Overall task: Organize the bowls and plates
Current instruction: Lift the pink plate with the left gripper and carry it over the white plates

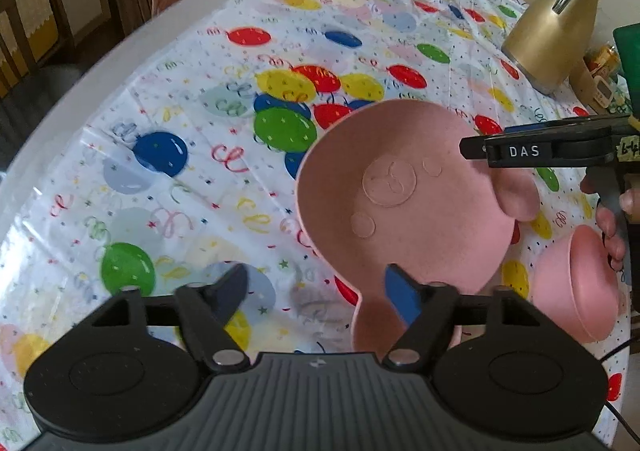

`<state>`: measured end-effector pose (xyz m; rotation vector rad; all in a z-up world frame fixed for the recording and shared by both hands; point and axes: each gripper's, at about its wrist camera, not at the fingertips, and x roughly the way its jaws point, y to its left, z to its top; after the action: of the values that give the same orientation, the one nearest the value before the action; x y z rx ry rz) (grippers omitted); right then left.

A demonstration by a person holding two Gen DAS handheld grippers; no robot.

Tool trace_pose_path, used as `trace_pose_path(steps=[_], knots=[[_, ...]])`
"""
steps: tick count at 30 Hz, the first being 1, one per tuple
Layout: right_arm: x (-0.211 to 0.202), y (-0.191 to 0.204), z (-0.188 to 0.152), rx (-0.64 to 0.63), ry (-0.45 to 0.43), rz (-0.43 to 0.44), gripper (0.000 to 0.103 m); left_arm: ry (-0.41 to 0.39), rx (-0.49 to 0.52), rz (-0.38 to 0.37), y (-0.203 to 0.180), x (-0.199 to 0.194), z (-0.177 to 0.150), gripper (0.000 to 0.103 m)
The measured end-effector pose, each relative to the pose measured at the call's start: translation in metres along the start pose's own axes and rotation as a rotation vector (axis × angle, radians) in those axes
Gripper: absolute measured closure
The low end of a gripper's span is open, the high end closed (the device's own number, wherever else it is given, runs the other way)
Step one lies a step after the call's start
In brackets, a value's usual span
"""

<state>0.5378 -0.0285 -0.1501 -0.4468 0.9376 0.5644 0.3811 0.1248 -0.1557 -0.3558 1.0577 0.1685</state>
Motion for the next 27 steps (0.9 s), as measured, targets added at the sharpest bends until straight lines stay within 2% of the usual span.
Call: trace_pose_path(steps=[1, 4, 5, 7, 10, 11, 12, 15, 20, 27], knots=[[0.003, -0.001, 0.0, -0.008, 0.006, 0.005, 0.053, 0.011, -0.008, -0.011, 0.0, 0.003, 0.0, 0.042], [0.01, -0.005, 0.001, -0.008, 0.024, 0.033, 0.062, 0.018, -0.011, -0.028, -0.001, 0.008, 0.001, 0.05], [0.011, -0.006, 0.001, -0.01, 0.028, 0.042, 0.068, 0.021, -0.009, -0.033, -0.002, 0.009, 0.001, 0.057], [0.013, -0.006, 0.001, -0.021, 0.032, 0.055, 0.073, 0.03, -0.009, -0.043, -0.004, 0.013, 0.001, 0.066], [0.013, -0.004, 0.0, -0.034, 0.021, 0.076, 0.08, 0.026, -0.007, -0.045, -0.006, 0.015, 0.003, 0.072], [0.012, -0.004, 0.0, -0.037, 0.016, 0.082, 0.086, 0.023, -0.006, -0.047, -0.006, 0.016, 0.003, 0.077], [0.012, -0.003, 0.0, -0.041, 0.013, 0.085, 0.087, 0.022, -0.008, -0.054, -0.006, 0.016, 0.003, 0.08], [0.011, 0.0, 0.0, -0.052, 0.008, 0.074, 0.088, 0.02, -0.012, -0.052, -0.006, 0.016, 0.004, 0.082], [0.003, 0.002, 0.002, -0.036, -0.022, 0.045, 0.099, 0.012, -0.014, -0.05, -0.002, 0.012, 0.005, 0.084], [-0.013, 0.007, 0.004, 0.002, -0.067, 0.029, 0.099, -0.015, -0.026, -0.056, 0.008, 0.0, 0.008, 0.087]])
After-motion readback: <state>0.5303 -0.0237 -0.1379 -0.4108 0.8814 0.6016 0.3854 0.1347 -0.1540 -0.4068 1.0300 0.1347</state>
